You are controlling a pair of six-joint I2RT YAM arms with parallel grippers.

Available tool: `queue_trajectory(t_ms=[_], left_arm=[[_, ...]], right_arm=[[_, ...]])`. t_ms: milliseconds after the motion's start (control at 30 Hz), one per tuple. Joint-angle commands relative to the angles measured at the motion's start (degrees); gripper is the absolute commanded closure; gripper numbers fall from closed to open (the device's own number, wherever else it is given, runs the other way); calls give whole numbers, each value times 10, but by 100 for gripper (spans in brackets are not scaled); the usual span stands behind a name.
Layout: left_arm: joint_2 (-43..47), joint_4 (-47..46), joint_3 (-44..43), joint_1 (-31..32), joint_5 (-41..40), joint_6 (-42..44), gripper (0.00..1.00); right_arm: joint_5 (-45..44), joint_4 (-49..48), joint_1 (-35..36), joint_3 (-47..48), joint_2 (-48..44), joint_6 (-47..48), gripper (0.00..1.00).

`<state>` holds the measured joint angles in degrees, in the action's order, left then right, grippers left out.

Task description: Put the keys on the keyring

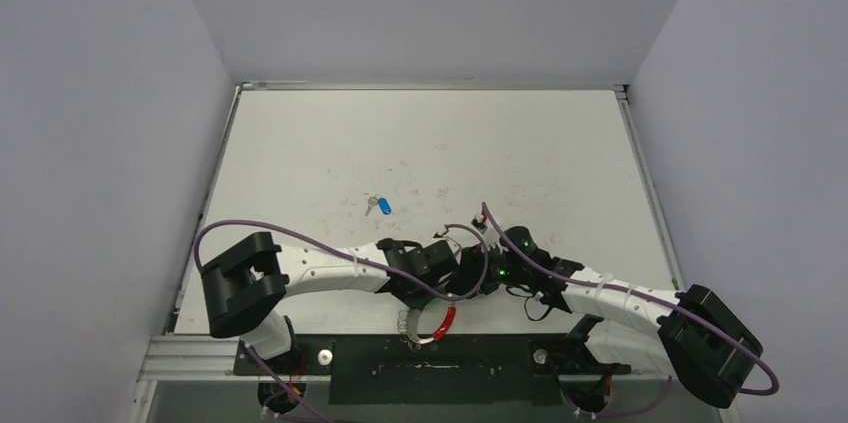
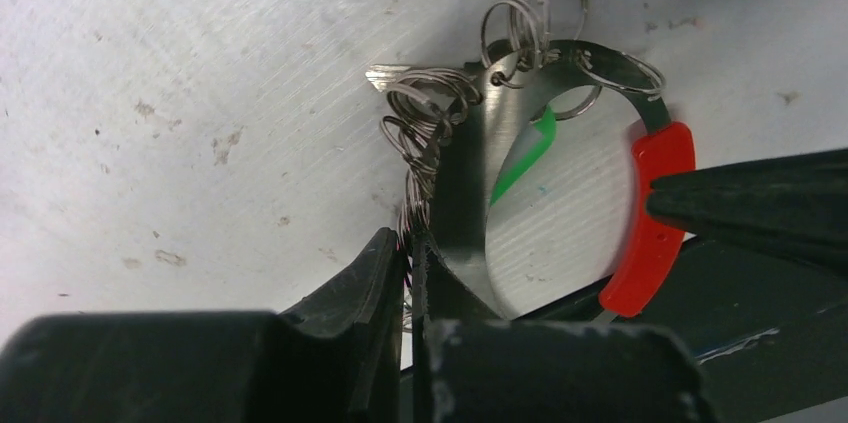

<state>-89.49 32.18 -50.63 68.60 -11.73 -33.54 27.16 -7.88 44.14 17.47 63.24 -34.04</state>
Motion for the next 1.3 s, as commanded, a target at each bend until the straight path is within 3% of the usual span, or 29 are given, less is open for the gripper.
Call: queue_trajectory(t_ms=[0,233,600,767,833,867,1267], left_arm=[[-80,49,-70,-20,-119,146,100],[-109,43,-117,-38,-128,213,100],[15,-28,-67,-45,-96,230,100],[55,-39,-45,-59,-73,216,72],[73,-38,-36,-72,-52,205,51],[84,-39,-31,-79,-39,197,47],[278,-131,133,-140,77,17,43]], right_arm=[[-12,-24,-8,-1,-3,6,46],[-2,-64,-17,-28,12,-5,53],[-24,7,-25,-13,-93,15,50],[-18,3,-33,-10,-76,25,51],[-14,-4,-36,-7,-66,28,52],[-12,-7,-38,-5,-60,30,52],[16,-11,-21,60,44,81,54]])
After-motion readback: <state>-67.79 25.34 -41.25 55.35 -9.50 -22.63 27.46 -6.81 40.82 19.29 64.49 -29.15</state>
